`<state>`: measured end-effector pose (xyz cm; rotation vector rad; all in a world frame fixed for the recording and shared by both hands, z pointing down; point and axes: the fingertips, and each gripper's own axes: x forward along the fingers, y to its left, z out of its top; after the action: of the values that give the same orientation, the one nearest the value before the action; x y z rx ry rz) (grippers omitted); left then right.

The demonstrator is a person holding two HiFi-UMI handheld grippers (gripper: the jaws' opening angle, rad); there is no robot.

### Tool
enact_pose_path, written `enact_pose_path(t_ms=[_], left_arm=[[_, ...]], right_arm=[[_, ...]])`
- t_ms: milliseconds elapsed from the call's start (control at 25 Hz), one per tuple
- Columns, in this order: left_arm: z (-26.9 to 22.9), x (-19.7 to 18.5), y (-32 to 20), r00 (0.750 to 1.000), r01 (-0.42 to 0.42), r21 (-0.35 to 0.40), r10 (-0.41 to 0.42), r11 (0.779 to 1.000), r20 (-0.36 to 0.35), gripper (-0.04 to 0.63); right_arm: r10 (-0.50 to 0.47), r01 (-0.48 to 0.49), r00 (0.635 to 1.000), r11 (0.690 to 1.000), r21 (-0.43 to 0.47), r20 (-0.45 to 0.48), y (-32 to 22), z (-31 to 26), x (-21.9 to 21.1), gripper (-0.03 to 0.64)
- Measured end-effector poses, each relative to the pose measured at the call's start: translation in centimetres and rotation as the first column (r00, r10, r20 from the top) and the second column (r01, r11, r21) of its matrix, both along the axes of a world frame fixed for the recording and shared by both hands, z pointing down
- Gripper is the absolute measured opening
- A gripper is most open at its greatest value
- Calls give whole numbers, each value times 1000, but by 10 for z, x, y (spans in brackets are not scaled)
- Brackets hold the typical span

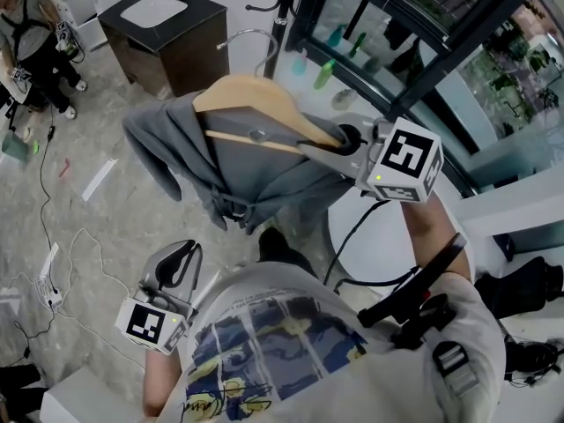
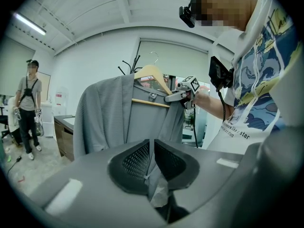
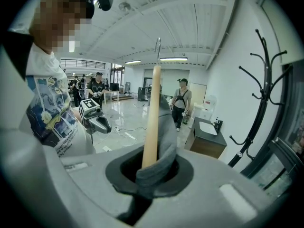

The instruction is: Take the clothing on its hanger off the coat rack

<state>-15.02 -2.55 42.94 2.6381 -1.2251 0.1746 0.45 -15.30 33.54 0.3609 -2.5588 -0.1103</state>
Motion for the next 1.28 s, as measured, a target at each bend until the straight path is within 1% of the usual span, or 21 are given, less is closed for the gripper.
enact_pose_path(t_ms=[200,520,920,1280], left_arm=[[-1,-4,-3,1000,17,1,-17,1000,-2,37],[-4,0,-2,1000,5,-2,-5,1000,-5,37],[1,0,4,1000,16,-6,-16,1000,-3,37],[5,-1,0,1000,15,-14,-15,1000,-8,37]], right_arm=[[-6,6,1000,1000,1,-1,-1,-1,-1,6],[-3,3,1000,1000,3,-7,0,-3,-1,6],[-9,9,1000,1000,7,-15,3,1,1,6],[-3,3,1000,1000,10,-22,-5,0,1,6]])
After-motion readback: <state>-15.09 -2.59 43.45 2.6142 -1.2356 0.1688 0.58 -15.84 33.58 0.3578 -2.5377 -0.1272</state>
